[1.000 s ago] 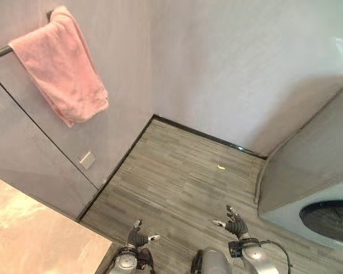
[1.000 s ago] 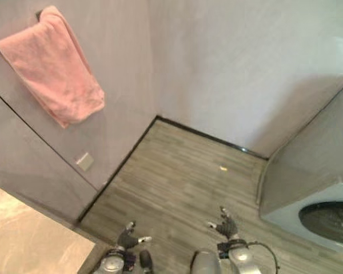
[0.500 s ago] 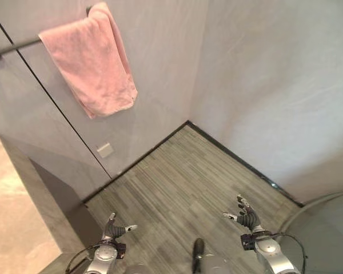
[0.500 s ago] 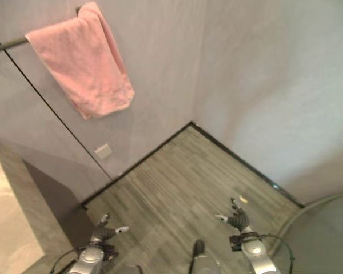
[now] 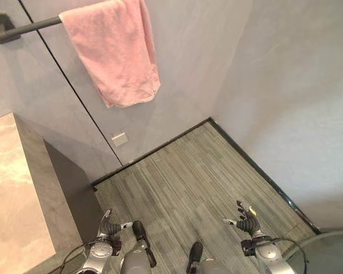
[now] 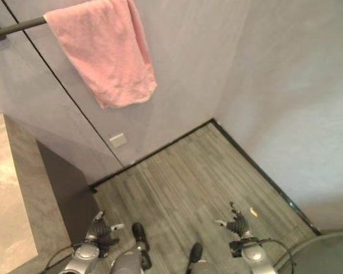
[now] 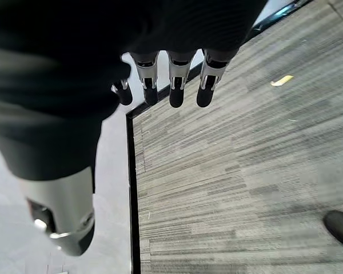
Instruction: Put brush and paste in cup on sink, flatten towel.
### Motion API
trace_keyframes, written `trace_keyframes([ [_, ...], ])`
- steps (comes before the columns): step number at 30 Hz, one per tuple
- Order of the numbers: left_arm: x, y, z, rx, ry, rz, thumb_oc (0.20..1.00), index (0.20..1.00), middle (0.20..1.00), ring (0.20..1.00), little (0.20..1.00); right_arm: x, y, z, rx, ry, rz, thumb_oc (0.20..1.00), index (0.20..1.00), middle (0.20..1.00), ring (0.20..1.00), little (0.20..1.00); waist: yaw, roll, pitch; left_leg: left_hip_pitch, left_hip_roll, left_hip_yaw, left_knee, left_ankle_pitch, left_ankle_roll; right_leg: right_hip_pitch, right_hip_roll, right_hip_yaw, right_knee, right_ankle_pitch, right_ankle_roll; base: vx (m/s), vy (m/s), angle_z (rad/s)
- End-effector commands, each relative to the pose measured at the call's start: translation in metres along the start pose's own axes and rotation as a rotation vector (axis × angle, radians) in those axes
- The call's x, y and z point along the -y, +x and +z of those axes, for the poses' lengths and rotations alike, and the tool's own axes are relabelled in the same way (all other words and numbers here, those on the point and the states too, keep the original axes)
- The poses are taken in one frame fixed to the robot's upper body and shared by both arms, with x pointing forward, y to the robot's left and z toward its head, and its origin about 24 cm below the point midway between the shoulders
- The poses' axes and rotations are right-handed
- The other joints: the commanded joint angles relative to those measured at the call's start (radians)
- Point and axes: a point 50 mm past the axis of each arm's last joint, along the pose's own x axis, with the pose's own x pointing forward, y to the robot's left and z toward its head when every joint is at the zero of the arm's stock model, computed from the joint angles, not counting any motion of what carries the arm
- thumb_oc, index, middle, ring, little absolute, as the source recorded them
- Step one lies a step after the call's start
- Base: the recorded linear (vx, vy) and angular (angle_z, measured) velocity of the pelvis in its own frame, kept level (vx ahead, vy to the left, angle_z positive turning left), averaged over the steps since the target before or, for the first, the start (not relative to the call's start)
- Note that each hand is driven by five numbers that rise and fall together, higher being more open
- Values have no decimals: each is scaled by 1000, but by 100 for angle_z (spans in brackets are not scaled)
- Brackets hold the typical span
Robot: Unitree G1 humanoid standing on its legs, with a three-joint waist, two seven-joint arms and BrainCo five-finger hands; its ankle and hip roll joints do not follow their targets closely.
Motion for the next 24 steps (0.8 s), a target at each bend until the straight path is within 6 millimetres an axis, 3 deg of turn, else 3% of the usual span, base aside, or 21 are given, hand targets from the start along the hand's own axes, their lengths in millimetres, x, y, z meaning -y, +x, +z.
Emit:
trace_keyframes([
  [1,-4,6,27,116,-3,4,1000,1000,1000,1000,1000,-4,9,30,126,-10,23,1000,1000,1000,1000,1000,32,-13,-22,-53,-39,-33,88,5,30,37,-41,41,293,-42,80,252,122,-16],
  [2,-4,6,27,116,-2,4,1000,1000,1000,1000,1000,-4,10,30,126,-9,23,1000,1000,1000,1000,1000,34,-15,-22,-54,-40,-30,90,2,32,33,-45,44,300,-45,82,307,257,-1],
  [3,-1,6,32,142,28,-19,1000,1000,1000,1000,1000,-9,12,36,140,1,33,1000,1000,1000,1000,1000,33,-30,-16,-34,-72,-7,116,-60,78,-29,-99,71,505,84,134,217,207,6],
  [4,-1,6,32,143,28,-19,1000,1000,1000,1000,1000,-10,12,36,140,1,33,1000,1000,1000,1000,1000,35,-32,-17,-34,-75,-3,117,-64,81,-34,-104,75,511,82,137,343,289,11],
  [5,-1,7,36,155,32,-18,1000,1000,1000,1000,1000,-13,14,43,169,-4,48,1000,1000,1000,1000,1000,31,-29,-12,-4,-92,-4,114,-87,102,-67,-126,77,598,144,141,199,172,17],
  [7,-1,8,38,153,28,-10,1000,1000,1000,1000,1000,-17,15,47,180,-3,60,1000,1000,1000,1000,1000,20,-12,1,49,-110,-6,96,-115,127,-156,-147,80,736,180,144,335,213,18],
  [8,2,10,44,167,50,-24,1000,1000,1000,1000,1000,-19,16,57,218,-5,72,1000,1000,1000,1000,1000,-3,16,9,93,-111,-37,58,-101,132,-263,-96,108,707,140,111,409,131,23],
  [10,5,11,44,167,66,-35,1000,1000,1000,1000,1000,-21,15,60,231,12,81,1000,1000,1000,1000,1000,-14,20,7,139,-128,-59,27,-103,125,-265,-120,73,585,131,100,358,7,38],
  [11,6,11,44,167,69,-41,1000,1000,1000,1000,1000,-19,14,60,235,16,77,1000,1000,1000,1000,1000,-24,23,6,152,-135,-77,11,-104,121,-271,-110,78,542,121,95,316,-84,49],
  [12,8,11,44,166,75,-48,1000,1000,1000,1000,1000,-18,13,61,245,20,73,1000,1000,1000,1000,1000,-38,25,1,166,-143,-110,-8,-104,115,-298,-79,135,452,111,87,333,-91,64],
  [14,9,11,44,165,78,-50,1000,1000,1000,1000,1000,-19,10,60,247,34,76,1000,1000,1000,1000,1000,-55,18,-8,194,-155,-155,-32,-113,99,-301,-52,230,272,129,93,390,-128,79],
  [17,8,12,43,156,70,-40,1000,1000,1000,1000,1000,-18,5,58,250,26,74,1000,1000,1000,1000,1000,-75,7,-19,232,-154,-211,-49,-138,76,-335,-75,287,122,188,121,367,-146,85],
  [19,5,13,42,148,55,-26,1000,1000,1000,1000,1000,-16,2,57,256,4,75,1000,1000,1000,1000,1000,-85,1,-24,267,-148,-246,-49,-165,62,-349,-98,275,90,217,142,391,-163,92],
  [21,5,12,38,133,59,-29,1000,1000,1000,1000,1000,-16,1,54,247,-16,79,1000,1000,1000,1000,1000,-91,-15,-36,289,-160,-270,-32,-194,60,-317,-89,286,102,224,140,379,-163,52],
  [24,4,12,31,89,3,-7,1000,1000,1000,1000,1000,-12,0,54,247,-13,73,1000,1000,1000,1000,1000,-99,-13,-57,307,-141,-308,27,-233,45,-284,-62,272,119,201,121,411,-240,46],
])
